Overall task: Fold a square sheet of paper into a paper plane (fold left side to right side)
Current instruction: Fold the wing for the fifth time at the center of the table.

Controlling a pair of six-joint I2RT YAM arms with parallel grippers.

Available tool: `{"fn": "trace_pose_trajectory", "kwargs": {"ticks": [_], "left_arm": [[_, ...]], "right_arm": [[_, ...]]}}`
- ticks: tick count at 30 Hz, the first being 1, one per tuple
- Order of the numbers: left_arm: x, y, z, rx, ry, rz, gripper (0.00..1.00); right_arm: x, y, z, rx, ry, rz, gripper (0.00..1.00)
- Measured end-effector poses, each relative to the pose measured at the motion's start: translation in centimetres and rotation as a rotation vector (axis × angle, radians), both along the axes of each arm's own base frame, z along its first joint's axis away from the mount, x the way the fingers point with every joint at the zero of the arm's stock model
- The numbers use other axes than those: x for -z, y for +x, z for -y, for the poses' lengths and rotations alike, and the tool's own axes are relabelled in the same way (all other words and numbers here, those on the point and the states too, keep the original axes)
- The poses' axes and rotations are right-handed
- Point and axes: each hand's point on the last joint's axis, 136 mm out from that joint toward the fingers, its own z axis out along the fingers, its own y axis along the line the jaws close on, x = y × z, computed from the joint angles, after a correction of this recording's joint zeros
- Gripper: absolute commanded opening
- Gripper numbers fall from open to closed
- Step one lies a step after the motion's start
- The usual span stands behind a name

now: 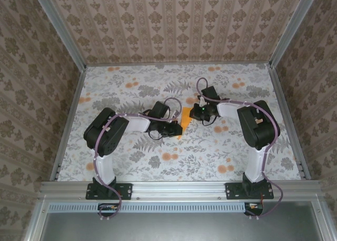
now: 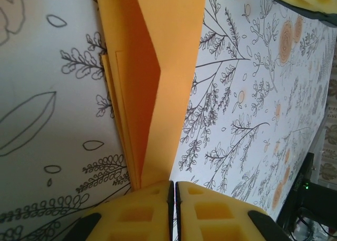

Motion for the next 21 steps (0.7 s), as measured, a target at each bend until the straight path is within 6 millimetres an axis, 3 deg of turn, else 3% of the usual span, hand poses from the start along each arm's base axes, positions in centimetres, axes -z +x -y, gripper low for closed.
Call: {"fn": "trace_pose_trajectory", "kwargs": {"ticks": [9,16,21], "left_arm": [[0.1,0.0,0.0,0.01,0.022,0.022,0.11],[0.1,-0.1,0.1,0.013,0.029,0.024,0.11],[0.2,-0.1,0.1,0.014,0.038,0.027,0.11]], "right_arm": [[-4.6,-2.1,-1.1,-0.054,0.093,0.098,0.0],[-3.0,-5.6,-3.2,-0.137,0.103,0.043,0.0],[-2.1,-5.7,-3.7,-0.147,0.111,0.029,0.0]]}}
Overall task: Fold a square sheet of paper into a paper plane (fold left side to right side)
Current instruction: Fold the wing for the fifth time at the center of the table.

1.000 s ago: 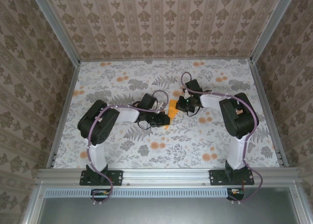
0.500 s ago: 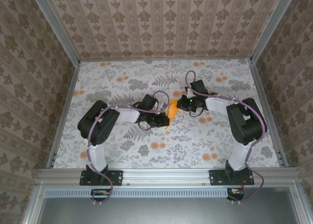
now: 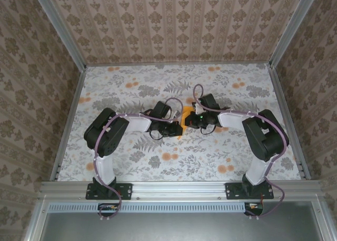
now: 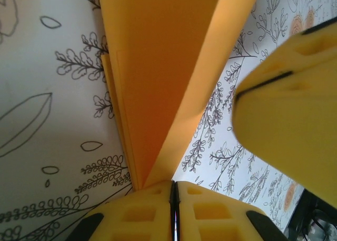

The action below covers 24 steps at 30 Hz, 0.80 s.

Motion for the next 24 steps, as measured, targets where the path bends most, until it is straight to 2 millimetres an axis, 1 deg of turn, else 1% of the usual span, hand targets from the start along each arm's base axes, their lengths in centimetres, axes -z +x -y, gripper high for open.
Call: {"fn": "trace_pose_trajectory", "kwargs": {"ticks": [3,6,15,24], "left_arm": [[0.0,0.0,0.0,-0.001,0.002,0.001,0.11],[0.0,0.0,0.0,0.001,0.005,0.003,0.11],[0.0,0.0,0.0,0.004,0.006,0.008,0.11],[0.0,-0.1,0.0,0.008,0.011,0.016,0.11]], "right_arm": [[1.1,0.0,0.0,0.0,-0.008,-0.018,0.0],[1.7,0.1,0.0,0.0,-0.016,-0.031,0.0],[2.1,1.3,-0.2,0.002,-0.038,-0.023,0.0],[2.7,1.6,0.3,-0.007,-0.061,-0.029,0.0]]}}
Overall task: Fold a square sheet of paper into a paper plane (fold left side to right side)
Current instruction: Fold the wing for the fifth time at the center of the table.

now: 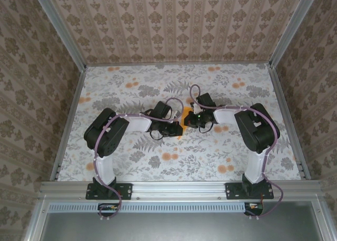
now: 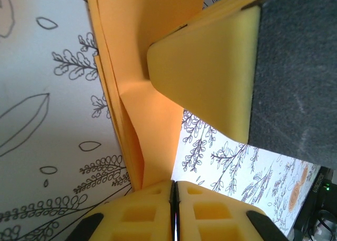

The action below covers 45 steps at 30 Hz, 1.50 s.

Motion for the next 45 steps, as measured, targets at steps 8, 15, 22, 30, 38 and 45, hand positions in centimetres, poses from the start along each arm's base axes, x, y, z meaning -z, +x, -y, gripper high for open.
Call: {"fn": "trace_pose_trajectory", "kwargs": {"ticks": [8,15,22,30,38,45], "left_arm": [[0.0,0.0,0.0,0.0,0.001,0.001,0.11],[0.0,0.0,0.0,-0.001,0.002,0.002,0.11],[0.0,0.0,0.0,-0.001,0.002,0.001,0.11],[0.0,0.0,0.0,-0.001,0.002,0.002,0.11],[0.0,0.0,0.0,-0.001,0.002,0.002,0.11],[0.0,0.0,0.0,-0.001,0.002,0.002,0.11]], "right_arm": [[0.1,0.2,0.2,-0.025,-0.001,-0.015,0.0],[0.2,1.3,0.9,-0.029,0.003,-0.028,0.0],[0.1,3.6,2.7,0.007,0.003,-0.019,0.0],[0.1,5.8,4.4,0.032,0.025,-0.03,0.0],[0.1,8.4,6.4,0.072,0.043,-0.029,0.0],[0.0,11.0,8.0,0.114,0.034,-0.012,0.0]]}}
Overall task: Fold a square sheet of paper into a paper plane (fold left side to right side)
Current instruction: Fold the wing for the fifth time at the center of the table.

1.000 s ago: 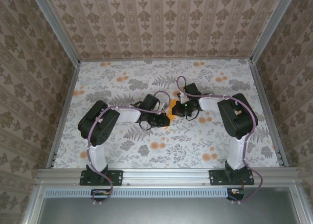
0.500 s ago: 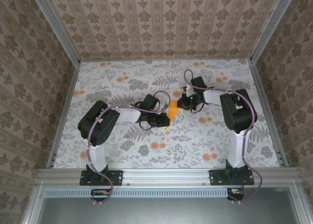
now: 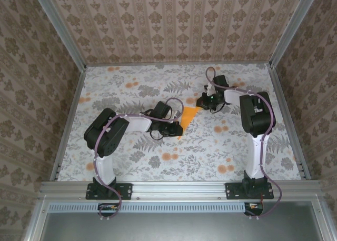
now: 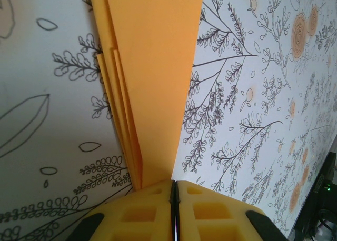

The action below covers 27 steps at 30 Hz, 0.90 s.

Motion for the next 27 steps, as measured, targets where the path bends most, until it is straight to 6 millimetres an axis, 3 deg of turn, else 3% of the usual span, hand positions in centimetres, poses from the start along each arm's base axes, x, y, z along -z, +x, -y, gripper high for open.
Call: {"fn": "trace_pose_trajectory", "kwargs": {"ticks": [8,12,15,19,23,27], "left_arm": [[0.0,0.0,0.0,0.0,0.002,0.004,0.11],[-0.1,0.0,0.1,-0.002,0.007,0.011,0.11],[-0.1,0.0,0.1,-0.004,0.009,0.014,0.12],[-0.1,0.0,0.1,-0.004,0.011,0.017,0.12],[-0.1,0.0,0.1,-0.004,0.016,0.02,0.12],[-0.1,0.0,0.1,-0.004,0.015,0.02,0.13]], "right_arm": [[-0.6,2.9,3.2,0.083,-0.055,0.056,0.0],[-1.8,2.2,3.7,0.102,-0.061,0.08,0.0],[-3.8,-0.1,2.6,0.096,-0.043,0.104,0.0],[-5.5,-4.2,-1.3,0.038,0.002,0.129,0.0],[-4.5,-7.4,-5.1,-0.033,0.032,0.09,0.0],[-3.3,-8.1,-6.6,-0.053,0.042,0.063,0.0]]}}
